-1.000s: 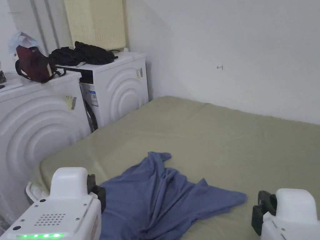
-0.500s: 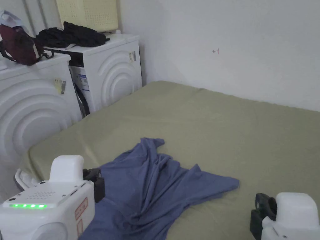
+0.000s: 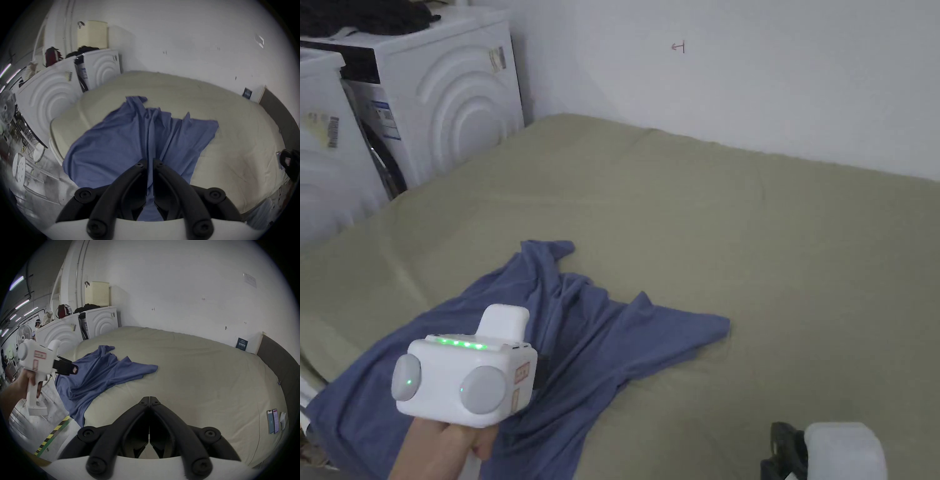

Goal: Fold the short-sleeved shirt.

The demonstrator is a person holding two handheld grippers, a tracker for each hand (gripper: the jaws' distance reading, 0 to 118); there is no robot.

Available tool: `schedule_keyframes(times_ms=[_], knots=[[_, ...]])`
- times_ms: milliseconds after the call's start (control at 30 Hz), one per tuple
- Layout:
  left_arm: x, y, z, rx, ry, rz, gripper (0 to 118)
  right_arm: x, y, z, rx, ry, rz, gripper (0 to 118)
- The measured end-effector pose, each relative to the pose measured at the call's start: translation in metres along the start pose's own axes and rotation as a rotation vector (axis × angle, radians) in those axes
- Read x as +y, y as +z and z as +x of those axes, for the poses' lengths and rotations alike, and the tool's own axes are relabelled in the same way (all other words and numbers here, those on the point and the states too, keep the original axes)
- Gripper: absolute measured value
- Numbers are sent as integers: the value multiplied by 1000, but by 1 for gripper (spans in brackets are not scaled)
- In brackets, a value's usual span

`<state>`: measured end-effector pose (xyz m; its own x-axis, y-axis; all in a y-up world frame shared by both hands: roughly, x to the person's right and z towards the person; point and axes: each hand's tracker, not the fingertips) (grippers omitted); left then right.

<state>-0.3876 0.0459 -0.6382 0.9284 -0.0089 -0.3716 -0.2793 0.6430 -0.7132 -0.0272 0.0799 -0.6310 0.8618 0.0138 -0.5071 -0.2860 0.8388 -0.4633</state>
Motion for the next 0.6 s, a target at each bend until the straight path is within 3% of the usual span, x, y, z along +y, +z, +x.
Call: schedule_keyframes(times_ms=[33,67,100,200,467,567,600], knots=[[0,-11,-2,1,-5,-47,70,-2,-1,1,2,-6,-6,1],[0,-20,-4,2,8,-46,99,-4,-3,3,3,-15,-18,1],[0,-27,-7,22,31,-75,118,-6,-5,4,3,-22,-29,1],[-3,-42,-15,-41,36,-179,118,-12,-12,5,5,-39,-60,1],[-12,-71,-26,66,-24,-264,118,-24,-22,-4,38,-62,-119,1],[-15,-73,-23,25,-23,-274,101,-27,-19,-5,39,-59,-127,1],[-14,-71,-22,25,-18,-259,83,-27,-17,-5,39,-59,-127,1]])
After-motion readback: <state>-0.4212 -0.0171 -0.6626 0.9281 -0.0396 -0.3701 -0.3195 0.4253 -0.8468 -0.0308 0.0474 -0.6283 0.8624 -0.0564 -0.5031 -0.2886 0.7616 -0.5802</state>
